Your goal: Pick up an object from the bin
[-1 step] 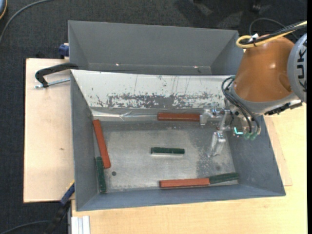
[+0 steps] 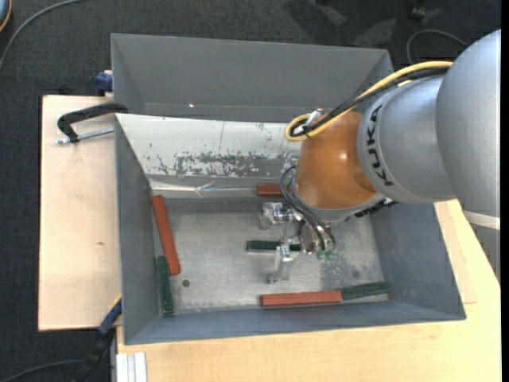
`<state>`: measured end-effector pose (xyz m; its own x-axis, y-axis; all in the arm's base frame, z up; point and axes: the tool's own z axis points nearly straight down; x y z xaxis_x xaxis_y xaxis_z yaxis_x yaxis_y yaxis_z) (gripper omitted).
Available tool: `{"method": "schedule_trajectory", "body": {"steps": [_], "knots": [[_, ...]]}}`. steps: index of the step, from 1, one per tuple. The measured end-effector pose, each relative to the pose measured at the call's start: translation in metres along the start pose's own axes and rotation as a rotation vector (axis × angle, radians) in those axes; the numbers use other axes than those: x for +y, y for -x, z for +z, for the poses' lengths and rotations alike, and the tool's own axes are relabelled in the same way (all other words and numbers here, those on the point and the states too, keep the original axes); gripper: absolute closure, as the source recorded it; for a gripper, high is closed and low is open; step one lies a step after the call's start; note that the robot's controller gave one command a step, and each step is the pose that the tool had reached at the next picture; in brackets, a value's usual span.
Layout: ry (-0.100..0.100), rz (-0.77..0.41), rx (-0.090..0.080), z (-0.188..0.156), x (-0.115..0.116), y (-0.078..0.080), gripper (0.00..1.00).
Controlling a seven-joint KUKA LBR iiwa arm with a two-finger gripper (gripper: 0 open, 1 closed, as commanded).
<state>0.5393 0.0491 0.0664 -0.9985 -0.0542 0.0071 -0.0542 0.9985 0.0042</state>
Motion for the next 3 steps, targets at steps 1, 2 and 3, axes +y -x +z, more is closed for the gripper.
{"method": "schedule_trajectory", "body": {"steps": [1,2,3], "knots": [[-0.004,-0.049,-0.016,-0.036,-0.013,0.002,0.0],[-0.002,0.051,-0.014,-0.052,-0.003,-0.006,0.0],[-0.002,0.102,-0.002,-0.001,0.008,-0.012,0.0]]}}
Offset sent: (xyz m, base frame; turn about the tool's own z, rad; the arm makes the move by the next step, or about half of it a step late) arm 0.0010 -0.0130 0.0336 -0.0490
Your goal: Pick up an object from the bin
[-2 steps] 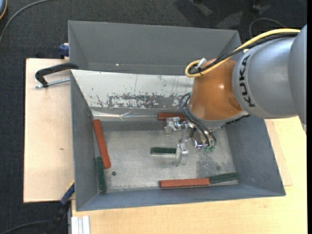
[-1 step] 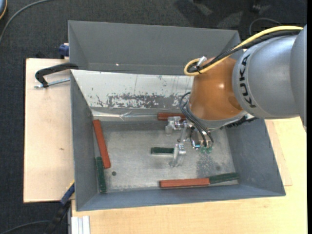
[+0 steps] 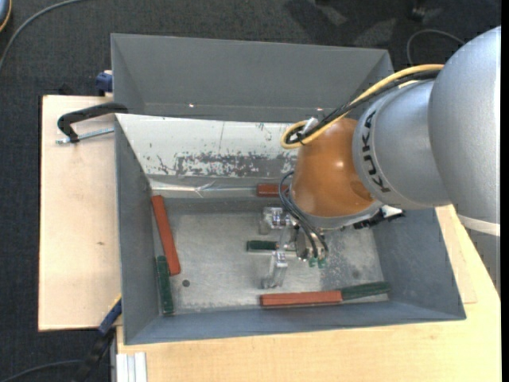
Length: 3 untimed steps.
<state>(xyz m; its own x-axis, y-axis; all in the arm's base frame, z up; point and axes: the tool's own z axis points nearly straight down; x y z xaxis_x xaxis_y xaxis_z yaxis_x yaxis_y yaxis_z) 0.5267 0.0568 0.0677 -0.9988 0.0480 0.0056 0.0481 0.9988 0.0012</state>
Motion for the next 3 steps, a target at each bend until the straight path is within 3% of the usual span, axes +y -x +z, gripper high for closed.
{"method": "schedule_trajectory", "body": {"steps": [1,2,3], "knots": [[0.0,0.0,-0.005,-0.0006,0.0005,0.0005,0.0],[0.0,-0.001,-0.005,-0.0006,0.0006,0.0005,1.0],[0.001,0.0,-0.011,-0.0084,0.0009,0.0018,1.0]]}}
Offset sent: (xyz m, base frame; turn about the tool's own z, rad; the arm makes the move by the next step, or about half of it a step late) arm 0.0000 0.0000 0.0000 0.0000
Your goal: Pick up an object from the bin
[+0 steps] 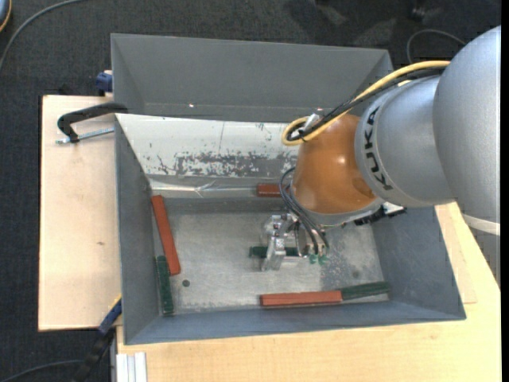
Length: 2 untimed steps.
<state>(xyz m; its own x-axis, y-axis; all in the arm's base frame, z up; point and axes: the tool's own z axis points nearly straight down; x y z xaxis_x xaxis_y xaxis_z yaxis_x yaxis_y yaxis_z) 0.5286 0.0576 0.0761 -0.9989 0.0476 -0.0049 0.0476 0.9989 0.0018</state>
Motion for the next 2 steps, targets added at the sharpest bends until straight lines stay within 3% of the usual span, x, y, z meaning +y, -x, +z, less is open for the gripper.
{"method": "schedule_trajectory", "body": {"steps": [1,2], "knots": [[0.001,0.0,-0.006,-0.0584,0.0007,0.0028,1.0],[0.0,0.0,-0.002,-0.0655,0.0013,0.0044,1.0]]}}
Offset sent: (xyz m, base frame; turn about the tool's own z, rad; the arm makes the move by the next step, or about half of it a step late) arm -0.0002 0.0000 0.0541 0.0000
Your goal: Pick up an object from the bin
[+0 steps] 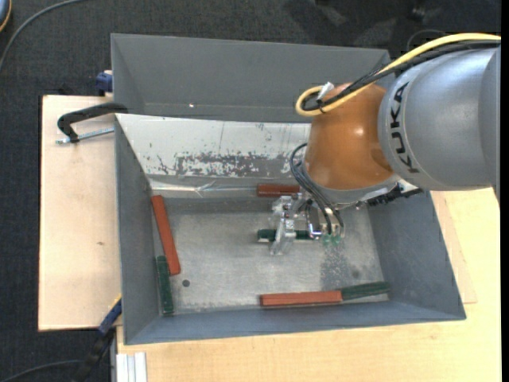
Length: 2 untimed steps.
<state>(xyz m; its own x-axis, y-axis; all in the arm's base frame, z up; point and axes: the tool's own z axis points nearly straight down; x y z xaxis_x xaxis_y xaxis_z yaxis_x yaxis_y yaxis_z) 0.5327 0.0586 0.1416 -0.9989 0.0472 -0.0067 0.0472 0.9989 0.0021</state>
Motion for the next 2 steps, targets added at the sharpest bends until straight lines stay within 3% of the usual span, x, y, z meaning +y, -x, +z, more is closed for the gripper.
{"method": "schedule_trajectory", "body": {"steps": [1,2], "knots": [[0.001,0.0,-0.004,-0.046,0.001,0.003,1.0],[0.0,0.0,-0.002,-0.06,0.001,0.005,1.0]]}}
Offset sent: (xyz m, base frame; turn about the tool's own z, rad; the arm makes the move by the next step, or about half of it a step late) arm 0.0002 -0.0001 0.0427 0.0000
